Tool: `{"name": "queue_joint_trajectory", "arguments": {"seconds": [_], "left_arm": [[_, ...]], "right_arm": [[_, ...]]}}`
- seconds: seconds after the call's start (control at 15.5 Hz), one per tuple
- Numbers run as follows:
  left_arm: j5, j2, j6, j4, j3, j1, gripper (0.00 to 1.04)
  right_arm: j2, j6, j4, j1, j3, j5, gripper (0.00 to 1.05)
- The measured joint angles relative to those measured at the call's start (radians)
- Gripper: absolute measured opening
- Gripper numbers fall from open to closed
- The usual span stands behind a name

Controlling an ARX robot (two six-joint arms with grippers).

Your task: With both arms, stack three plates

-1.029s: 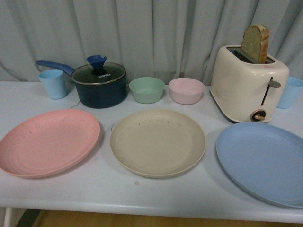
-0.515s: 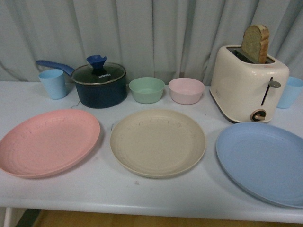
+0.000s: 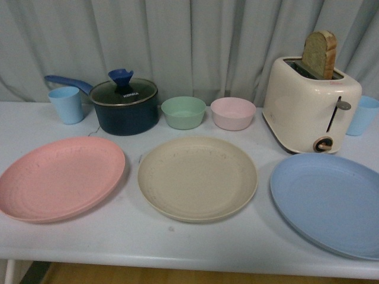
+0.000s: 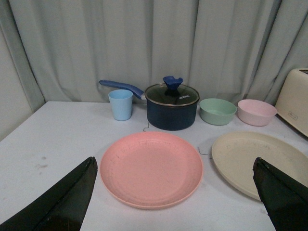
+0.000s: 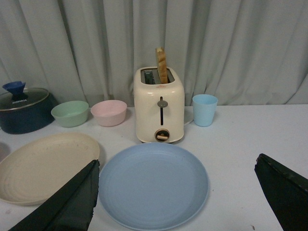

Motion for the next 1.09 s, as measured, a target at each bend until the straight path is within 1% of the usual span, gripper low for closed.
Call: {"name": "queue_joint_trajectory", "arguments": {"seconds": [1.03,1.09], "left_arm": [[0.0,0.0,0.0,0.0,0.0,0.0,0.98],[-0.011,0.003,-0.006,-0.023,0.003,-0.003,0.98]], "right_arm": [[0.0,0.0,0.0,0.0,0.0,0.0,0.98],[0.0,0.0,0.0,0.0,0.0,0.0,0.98]]}}
